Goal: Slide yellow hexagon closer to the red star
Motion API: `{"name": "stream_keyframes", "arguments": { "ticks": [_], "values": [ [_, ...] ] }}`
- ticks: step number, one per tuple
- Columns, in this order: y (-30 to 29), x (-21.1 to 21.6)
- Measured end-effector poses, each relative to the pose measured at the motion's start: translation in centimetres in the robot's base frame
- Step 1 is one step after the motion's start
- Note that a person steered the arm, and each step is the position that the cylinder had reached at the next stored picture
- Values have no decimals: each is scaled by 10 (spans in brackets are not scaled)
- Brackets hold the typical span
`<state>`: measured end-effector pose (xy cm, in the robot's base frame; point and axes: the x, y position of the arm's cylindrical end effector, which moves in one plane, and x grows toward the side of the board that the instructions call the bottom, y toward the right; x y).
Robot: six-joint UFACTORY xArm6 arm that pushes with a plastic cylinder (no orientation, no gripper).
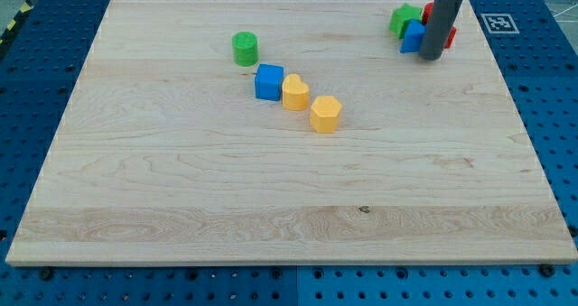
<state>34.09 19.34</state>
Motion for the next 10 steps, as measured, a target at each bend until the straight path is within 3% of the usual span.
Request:
{"name": "stream_keyframes", "arguments": {
  "ticks": [1, 3, 5, 6, 7, 8, 10],
  "values": [
    [-45, 48],
    [-138, 96],
    [-157, 171],
    [-185, 181],
    [-258, 188],
    [-280, 142],
    [-311, 131]
  ]
}}
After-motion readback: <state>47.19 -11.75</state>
